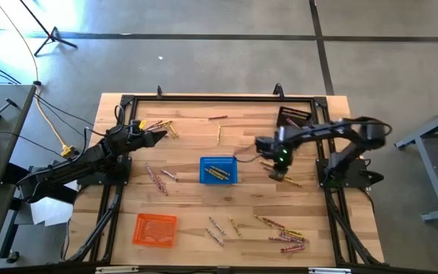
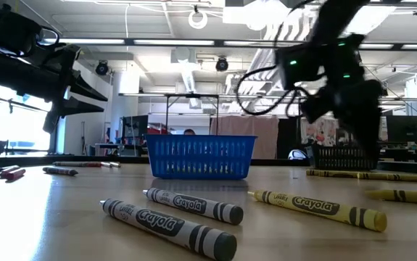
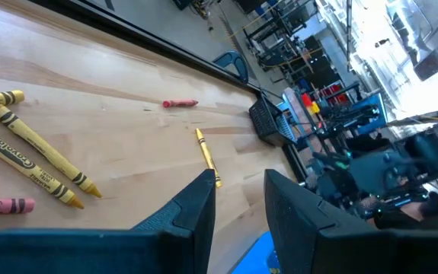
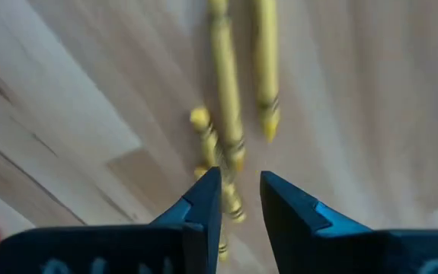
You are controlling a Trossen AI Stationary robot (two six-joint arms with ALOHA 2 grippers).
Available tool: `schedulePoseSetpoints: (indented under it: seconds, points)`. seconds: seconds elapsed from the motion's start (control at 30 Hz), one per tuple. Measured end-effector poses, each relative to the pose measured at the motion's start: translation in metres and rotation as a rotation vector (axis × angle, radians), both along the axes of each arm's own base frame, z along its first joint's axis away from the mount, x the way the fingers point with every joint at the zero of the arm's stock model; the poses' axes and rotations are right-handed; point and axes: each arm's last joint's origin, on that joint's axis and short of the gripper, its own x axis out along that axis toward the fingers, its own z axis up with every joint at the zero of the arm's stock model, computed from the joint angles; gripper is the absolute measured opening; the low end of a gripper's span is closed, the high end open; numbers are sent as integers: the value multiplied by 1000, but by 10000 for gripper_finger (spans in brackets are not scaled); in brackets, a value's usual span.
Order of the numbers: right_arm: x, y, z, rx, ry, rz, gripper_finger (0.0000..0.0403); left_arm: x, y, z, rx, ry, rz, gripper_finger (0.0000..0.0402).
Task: Sort crayons
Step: Put the yellow crayon into the blue basket
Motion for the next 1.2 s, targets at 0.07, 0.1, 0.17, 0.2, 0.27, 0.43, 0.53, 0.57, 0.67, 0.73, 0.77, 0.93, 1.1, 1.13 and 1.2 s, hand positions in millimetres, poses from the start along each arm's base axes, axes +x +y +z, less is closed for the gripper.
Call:
schedulePoseSetpoints:
  seconds: [0.07, 0.1, 0.17, 0.2, 0.27, 0.43, 0.53, 0.57, 0.67, 0.73, 0.77, 0.93, 1.1, 1.13, 1.2]
  points:
    - [-13, 10, -5, -4, -4, -33, 78, 0, 0, 0, 0, 0, 0, 101]
    - [-20, 14, -8, -4, -2, -44, 78, 0, 0, 0, 0, 0, 0, 101]
    - [-30, 21, -14, 5, -4, -63, 78, 0, 0, 0, 0, 0, 0, 101]
    - [-34, 24, -16, 10, -4, -71, 78, 0, 0, 0, 0, 0, 0, 101]
    - [-40, 28, -20, 12, -6, -83, 78, 0, 0, 0, 0, 1, 0, 101]
    - [-48, 34, -27, 8, 18, -71, 78, 0, 0, 0, 0, 0, 0, 101]
    - [-49, 36, -29, 4, 15, -63, 78, 0, 0, 0, 0, 0, 0, 101]
    - [-49, 36, -29, 4, 12, -63, 78, 0, 0, 0, 0, 0, 0, 101]
    - [-48, 36, -30, 1, 0, -64, 77, 0, 0, 0, 0, 0, 0, 101]
    - [-48, 36, -30, 2, -1, -64, 69, 0, 0, 0, 0, 0, 0, 101]
    - [-48, 36, -30, 2, -1, -63, 62, 0, 0, 0, 0, 0, 0, 101]
    - [-48, 36, -29, 10, -5, -63, 35, 0, 0, 0, 0, 0, 0, 101]
    - [-48, 36, -25, 15, -18, -63, 38, 0, 0, 0, 0, 0, 0, 101]
    - [-48, 36, -24, 15, -21, -63, 40, 0, 0, 0, 0, 0, 0, 101]
    - [-47, 36, -16, 20, -44, -63, 39, 0, 0, 0, 0, 0, 0, 101]
